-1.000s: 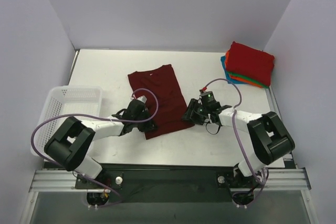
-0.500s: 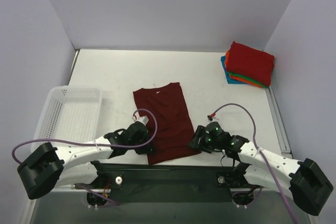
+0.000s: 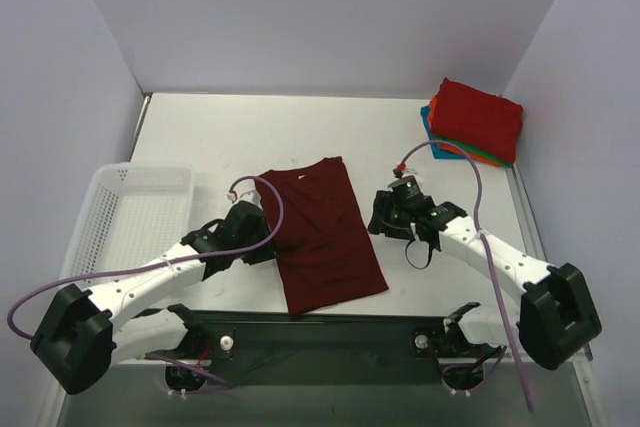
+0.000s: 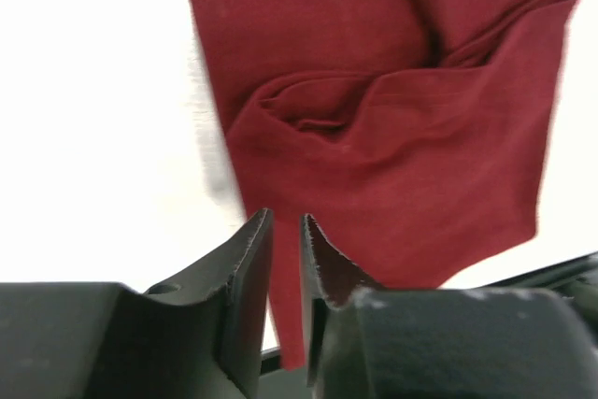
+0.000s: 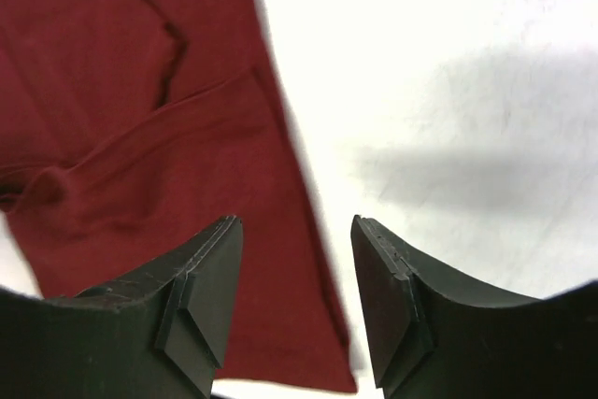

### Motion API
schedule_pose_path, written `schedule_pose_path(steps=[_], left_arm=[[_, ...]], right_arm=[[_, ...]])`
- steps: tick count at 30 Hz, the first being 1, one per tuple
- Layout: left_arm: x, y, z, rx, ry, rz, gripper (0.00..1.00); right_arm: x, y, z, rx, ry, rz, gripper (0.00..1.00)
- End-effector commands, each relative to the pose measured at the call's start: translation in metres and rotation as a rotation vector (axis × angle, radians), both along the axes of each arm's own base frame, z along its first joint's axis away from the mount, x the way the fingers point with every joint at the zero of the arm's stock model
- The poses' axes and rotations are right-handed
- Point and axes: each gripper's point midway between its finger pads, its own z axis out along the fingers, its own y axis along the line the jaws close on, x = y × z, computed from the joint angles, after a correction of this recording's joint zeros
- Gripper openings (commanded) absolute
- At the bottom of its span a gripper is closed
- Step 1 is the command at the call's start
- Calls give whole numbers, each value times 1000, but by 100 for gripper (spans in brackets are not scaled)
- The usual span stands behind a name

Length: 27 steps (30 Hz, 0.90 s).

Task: Fold and stack the t-shirts
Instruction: Fold the folded rectangular tshirt in 1/3 of the way

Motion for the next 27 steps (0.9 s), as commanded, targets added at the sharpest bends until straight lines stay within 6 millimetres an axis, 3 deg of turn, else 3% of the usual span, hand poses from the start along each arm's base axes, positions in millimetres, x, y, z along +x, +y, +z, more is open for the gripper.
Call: schedule_pose_path(steps=[1, 8, 12, 27], left_arm=[[14, 1, 10, 55, -46, -37, 31], [22, 7, -2, 138, -38, -69, 45], [31, 7, -5, 141, -49, -79, 46], [55, -8, -11, 92, -70, -127, 44]], right_arm=[[18, 0, -3, -49, -7, 108, 50], [42, 27, -9, 15, 12, 195, 42], [48, 32, -22, 8, 45, 205, 38], [65, 41, -36, -10, 81, 212, 36]])
